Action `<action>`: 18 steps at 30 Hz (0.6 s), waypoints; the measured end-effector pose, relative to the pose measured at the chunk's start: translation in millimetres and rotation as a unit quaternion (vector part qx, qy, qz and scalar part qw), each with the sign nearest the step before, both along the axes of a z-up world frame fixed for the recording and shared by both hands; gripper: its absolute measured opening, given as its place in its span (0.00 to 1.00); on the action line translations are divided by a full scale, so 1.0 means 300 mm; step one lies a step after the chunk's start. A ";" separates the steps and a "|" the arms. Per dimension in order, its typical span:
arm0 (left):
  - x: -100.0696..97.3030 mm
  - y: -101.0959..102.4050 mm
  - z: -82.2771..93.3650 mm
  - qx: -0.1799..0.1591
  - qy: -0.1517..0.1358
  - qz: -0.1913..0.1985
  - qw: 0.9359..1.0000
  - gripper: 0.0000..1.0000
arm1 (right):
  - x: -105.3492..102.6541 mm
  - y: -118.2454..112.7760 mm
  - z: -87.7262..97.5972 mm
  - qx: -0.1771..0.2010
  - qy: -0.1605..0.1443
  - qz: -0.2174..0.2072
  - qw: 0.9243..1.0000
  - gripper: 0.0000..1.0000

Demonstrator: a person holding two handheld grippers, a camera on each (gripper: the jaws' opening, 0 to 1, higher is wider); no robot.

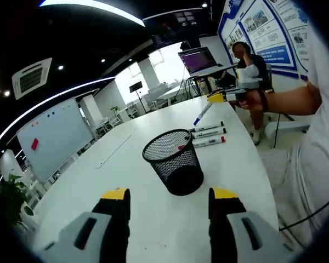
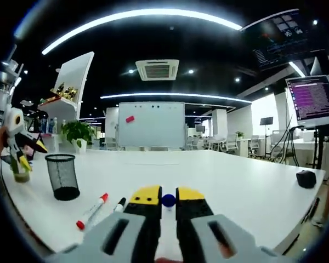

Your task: Pick up the whiteboard markers from the pen holder and place them facing the whiteboard neatly

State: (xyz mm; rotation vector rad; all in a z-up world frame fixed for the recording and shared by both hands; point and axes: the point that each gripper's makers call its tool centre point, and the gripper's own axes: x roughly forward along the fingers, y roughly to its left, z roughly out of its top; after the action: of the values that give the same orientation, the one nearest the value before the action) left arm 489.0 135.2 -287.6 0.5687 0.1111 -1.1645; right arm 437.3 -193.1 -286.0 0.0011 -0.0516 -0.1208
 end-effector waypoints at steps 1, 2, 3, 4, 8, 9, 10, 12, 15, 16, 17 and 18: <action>0.000 0.000 0.000 0.000 0.000 0.000 1.000 0.59 | -0.001 -0.001 -0.009 -0.001 0.003 0.000 1.000 0.09; 0.000 0.000 0.000 0.000 0.000 0.000 1.000 0.59 | -0.003 0.001 -0.017 -0.001 0.006 0.000 1.000 0.09; 0.000 0.000 0.000 0.000 0.000 0.000 1.000 0.59 | -0.005 0.003 -0.023 -0.002 0.009 0.003 1.000 0.09; 0.000 0.000 0.000 0.000 0.000 0.000 1.000 0.59 | -0.007 0.005 -0.031 -0.007 0.014 0.003 1.000 0.09; -0.002 -0.001 -0.001 0.001 0.000 -0.002 1.000 0.59 | -0.013 -0.001 -0.057 0.003 0.027 0.004 1.000 0.09; -0.002 -0.002 -0.002 0.002 0.000 -0.003 1.000 0.59 | -0.013 -0.004 -0.067 0.016 0.030 0.005 0.999 0.09; -0.003 -0.002 -0.004 0.004 0.001 -0.004 1.000 0.59 | -0.013 -0.009 -0.078 0.022 0.034 0.004 0.999 0.09; -0.003 -0.003 -0.004 0.003 0.001 -0.004 1.000 0.59 | -0.014 -0.017 -0.091 0.024 0.040 0.001 0.999 0.09; -0.002 -0.003 -0.003 0.003 0.000 -0.002 1.000 0.59 | -0.017 -0.020 -0.117 0.029 0.051 0.002 0.998 0.10; -0.002 -0.002 -0.003 0.003 0.000 -0.002 1.000 0.59 | -0.018 -0.019 -0.128 0.028 0.057 0.002 0.998 0.10; -0.001 -0.002 -0.003 0.003 0.000 -0.002 1.000 0.59 | -0.019 -0.020 -0.137 0.027 0.062 0.003 0.998 0.10; -0.002 -0.002 -0.003 0.003 -0.001 -0.002 1.000 0.59 | -0.021 -0.020 -0.140 0.026 0.063 0.002 0.998 0.10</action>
State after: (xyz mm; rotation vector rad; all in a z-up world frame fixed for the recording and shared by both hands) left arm 488.5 134.4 -288.4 0.5747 0.1126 -1.1675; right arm 431.1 -199.2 -328.0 0.0458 0.0768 -0.1174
